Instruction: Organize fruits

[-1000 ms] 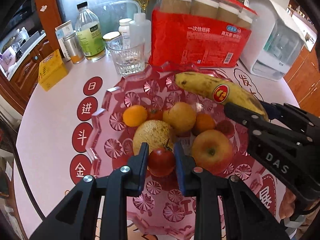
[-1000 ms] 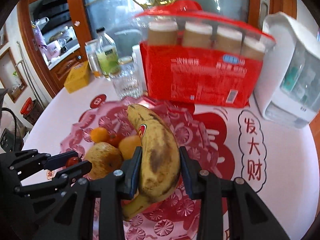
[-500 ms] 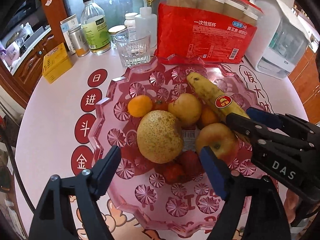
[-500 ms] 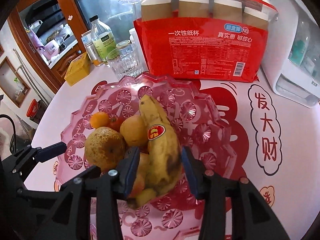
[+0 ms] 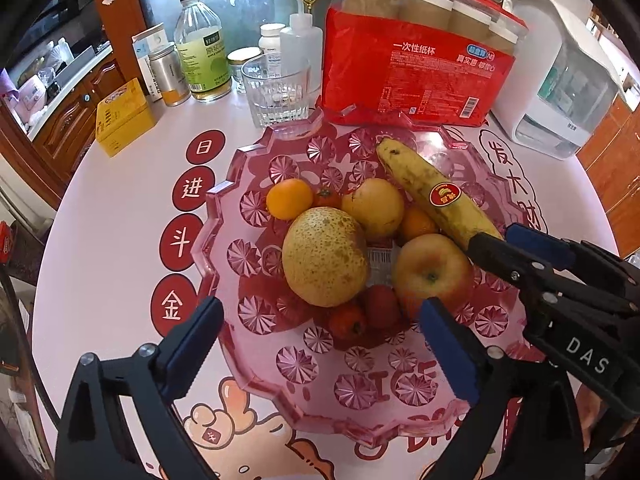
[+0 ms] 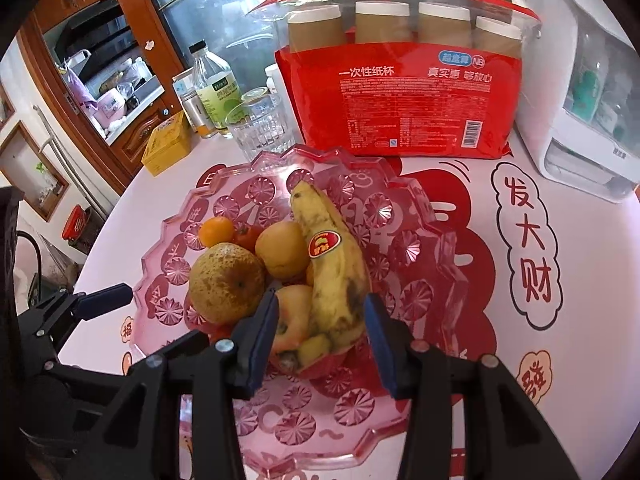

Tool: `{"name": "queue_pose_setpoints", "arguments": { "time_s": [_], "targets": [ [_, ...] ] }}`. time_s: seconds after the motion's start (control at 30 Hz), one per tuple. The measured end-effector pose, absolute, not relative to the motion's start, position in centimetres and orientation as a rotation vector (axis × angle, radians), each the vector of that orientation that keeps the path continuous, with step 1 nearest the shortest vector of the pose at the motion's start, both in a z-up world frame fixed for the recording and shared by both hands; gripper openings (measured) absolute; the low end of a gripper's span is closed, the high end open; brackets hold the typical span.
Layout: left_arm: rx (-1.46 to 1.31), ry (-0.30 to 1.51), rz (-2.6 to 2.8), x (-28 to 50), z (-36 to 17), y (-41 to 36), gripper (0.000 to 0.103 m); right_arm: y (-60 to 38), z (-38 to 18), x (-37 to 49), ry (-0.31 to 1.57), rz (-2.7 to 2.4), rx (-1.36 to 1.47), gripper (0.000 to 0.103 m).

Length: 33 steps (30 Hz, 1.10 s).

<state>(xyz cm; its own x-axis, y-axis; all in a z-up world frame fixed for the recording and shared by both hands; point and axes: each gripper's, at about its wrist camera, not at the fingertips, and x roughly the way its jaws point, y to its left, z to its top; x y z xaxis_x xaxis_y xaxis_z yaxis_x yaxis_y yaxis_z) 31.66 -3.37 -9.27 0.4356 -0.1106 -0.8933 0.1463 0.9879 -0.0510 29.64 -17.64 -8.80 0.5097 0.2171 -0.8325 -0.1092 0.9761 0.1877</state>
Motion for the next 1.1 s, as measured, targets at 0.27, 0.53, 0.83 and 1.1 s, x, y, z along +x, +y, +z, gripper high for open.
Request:
{"name": "queue_pose_setpoints", "arguments": {
  "time_s": [0.27, 0.53, 0.83, 1.1],
  "targets": [
    [0.014, 1.09, -0.144, 30.0, -7.4, -2.5, 0.102, -18.2, -7.0, 28.0, 0.988, 0.181, 0.148, 0.046],
    [0.004, 1.039, -0.12, 25.2, -4.2, -1.5, 0.102, -19.1, -4.8, 23.3, 0.945, 0.164, 0.178, 0.05],
    [0.015, 0.987, -0.111, 17.3, -1.0, -1.2, 0.102, -18.9, -2.8, 16.2, 0.928, 0.2, 0.158, 0.051],
    [0.002, 0.953, -0.091, 10.5, 0.9, -0.8, 0.102, -18.9, -1.0, 9.7, 0.919, 0.2, 0.139, 0.051]
  ]
}}
